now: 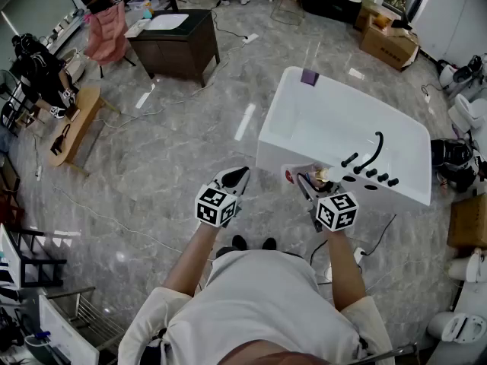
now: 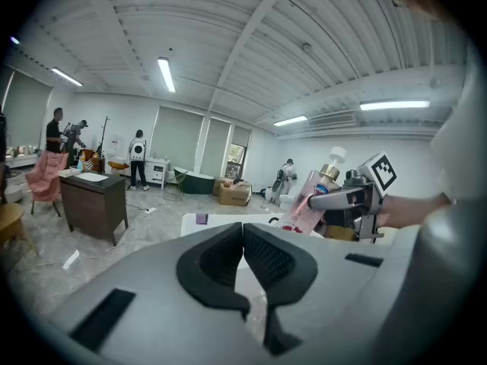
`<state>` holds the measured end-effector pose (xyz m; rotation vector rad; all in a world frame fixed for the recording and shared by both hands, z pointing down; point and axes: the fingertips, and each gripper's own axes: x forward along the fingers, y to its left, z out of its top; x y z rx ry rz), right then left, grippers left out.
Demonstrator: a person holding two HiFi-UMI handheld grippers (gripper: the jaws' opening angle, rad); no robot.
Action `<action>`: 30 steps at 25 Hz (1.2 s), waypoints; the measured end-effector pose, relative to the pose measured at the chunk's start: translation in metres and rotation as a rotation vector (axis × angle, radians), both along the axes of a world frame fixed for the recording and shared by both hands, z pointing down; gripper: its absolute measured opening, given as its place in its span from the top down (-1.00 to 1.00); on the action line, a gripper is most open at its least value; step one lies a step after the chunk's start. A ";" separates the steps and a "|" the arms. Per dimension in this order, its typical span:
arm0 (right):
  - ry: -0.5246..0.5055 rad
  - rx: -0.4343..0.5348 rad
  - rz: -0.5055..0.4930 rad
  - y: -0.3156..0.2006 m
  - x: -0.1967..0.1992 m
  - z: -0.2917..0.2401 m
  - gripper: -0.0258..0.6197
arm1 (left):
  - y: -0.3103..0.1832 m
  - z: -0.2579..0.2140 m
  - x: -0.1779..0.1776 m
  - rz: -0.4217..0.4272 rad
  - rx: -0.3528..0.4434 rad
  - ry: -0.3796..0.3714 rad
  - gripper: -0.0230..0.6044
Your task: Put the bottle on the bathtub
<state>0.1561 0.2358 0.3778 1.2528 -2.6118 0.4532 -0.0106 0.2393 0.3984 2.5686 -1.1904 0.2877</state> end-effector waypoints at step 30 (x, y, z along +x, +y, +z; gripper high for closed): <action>-0.085 -0.035 0.015 -0.003 -0.046 0.002 0.20 | -0.010 0.013 -0.037 0.048 -0.024 0.013 0.90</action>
